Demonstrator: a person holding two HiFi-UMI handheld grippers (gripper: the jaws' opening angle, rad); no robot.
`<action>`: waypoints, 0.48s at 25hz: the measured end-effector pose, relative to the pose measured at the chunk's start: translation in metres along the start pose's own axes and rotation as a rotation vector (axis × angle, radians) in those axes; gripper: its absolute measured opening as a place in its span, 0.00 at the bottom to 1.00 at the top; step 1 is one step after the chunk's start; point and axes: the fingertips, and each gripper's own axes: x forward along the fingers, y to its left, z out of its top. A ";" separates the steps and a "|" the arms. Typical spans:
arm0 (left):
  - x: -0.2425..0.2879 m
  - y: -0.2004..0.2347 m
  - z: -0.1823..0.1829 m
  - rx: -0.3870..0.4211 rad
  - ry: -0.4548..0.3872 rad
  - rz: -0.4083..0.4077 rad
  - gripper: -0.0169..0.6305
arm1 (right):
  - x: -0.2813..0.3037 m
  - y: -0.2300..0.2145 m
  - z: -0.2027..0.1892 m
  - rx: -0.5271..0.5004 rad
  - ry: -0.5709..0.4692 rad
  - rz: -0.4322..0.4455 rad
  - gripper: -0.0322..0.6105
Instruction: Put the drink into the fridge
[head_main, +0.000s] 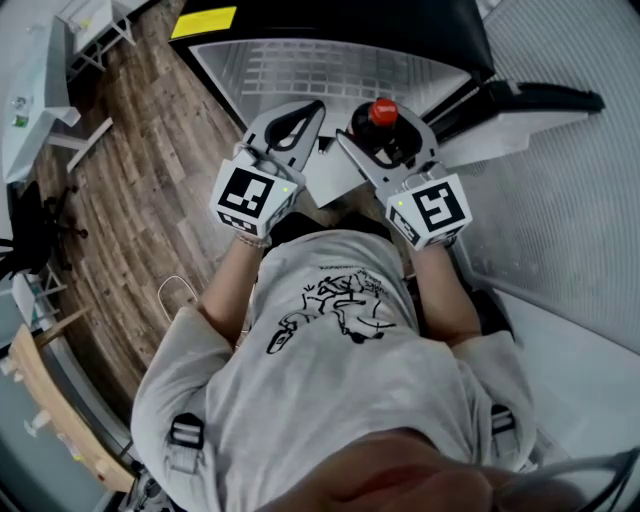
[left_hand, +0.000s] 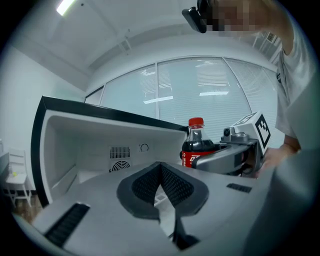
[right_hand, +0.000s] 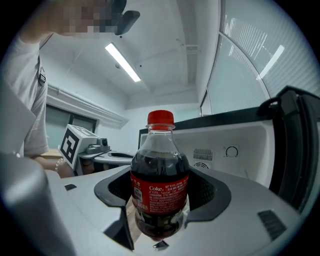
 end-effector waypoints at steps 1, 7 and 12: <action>0.003 0.003 -0.002 0.001 0.006 0.004 0.03 | 0.004 -0.003 -0.002 0.002 0.002 -0.002 0.55; 0.025 0.020 -0.012 0.013 0.011 0.012 0.03 | 0.026 -0.024 -0.017 0.009 0.001 -0.019 0.55; 0.044 0.033 -0.025 0.026 0.010 0.003 0.03 | 0.044 -0.043 -0.027 0.007 -0.004 -0.029 0.55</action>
